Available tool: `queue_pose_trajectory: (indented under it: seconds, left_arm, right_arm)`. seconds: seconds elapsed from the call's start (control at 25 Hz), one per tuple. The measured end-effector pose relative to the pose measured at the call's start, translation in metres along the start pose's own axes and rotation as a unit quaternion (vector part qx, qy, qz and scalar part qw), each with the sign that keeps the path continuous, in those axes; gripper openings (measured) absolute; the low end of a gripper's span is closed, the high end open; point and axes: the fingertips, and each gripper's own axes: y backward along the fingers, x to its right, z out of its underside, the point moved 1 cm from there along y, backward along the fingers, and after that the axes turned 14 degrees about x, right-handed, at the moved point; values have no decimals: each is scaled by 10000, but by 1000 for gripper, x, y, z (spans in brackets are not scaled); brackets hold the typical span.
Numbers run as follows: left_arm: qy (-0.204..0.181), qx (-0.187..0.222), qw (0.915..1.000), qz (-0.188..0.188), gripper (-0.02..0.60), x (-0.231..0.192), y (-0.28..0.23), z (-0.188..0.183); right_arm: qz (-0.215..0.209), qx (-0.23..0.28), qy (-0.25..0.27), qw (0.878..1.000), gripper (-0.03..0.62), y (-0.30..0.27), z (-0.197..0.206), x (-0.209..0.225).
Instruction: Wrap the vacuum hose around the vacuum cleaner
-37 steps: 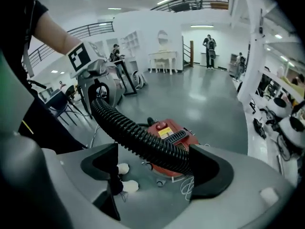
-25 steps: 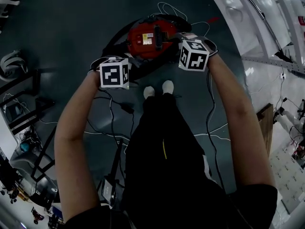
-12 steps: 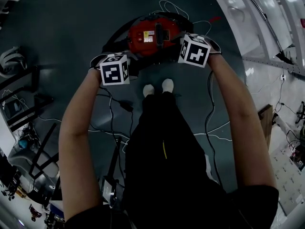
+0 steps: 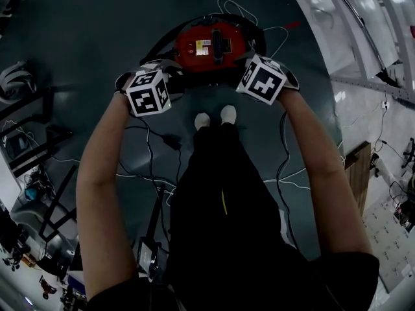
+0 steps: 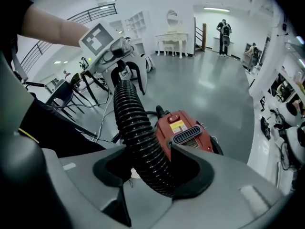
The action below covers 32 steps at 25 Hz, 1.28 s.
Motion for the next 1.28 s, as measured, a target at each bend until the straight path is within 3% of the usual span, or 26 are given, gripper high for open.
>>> queue_pose_trajectory:
  seconds: [0.2, 0.4, 0.56, 0.76, 0.84, 0.96, 1.16, 1.28]
  left_arm:
    - [-99, 294, 9995, -80, 273, -2, 2, -19]
    - [-523, 575, 9970, 60, 273, 5, -10, -54]
    - [-728, 567, 9955, 224, 264, 5, -14, -67]
    - [-1053, 346, 9934, 305, 255, 3, -8, -74]
    - [-1321, 107, 9907, 318, 231, 5, -13, -70]
    - [-1649, -96, 9856, 347, 118, 11, -22, -61]
    - [-1092, 73, 9914, 723, 100, 27, -29, -56]
    - [-1017, 29, 9915, 816, 98, 31, -27, -50]
  right_arm:
    - [271, 6, -432, 9987, 250, -1, 0, -15]
    - [601, 194, -748, 9952, 252, -5, -6, -33]
    - [831, 615, -1042, 9892, 252, -4, -23, -37]
    - [984, 797, -1550, 9798, 251, -3, -37, -43]
    - [1090, 844, -1713, 9755, 252, -2, -36, -48]
    - [1150, 907, -1827, 9722, 250, -3, -32, -55]
    - [863, 834, -1548, 9806, 263, -12, -23, -60]
    - [709, 805, -1288, 9859, 265, -16, -25, -63]
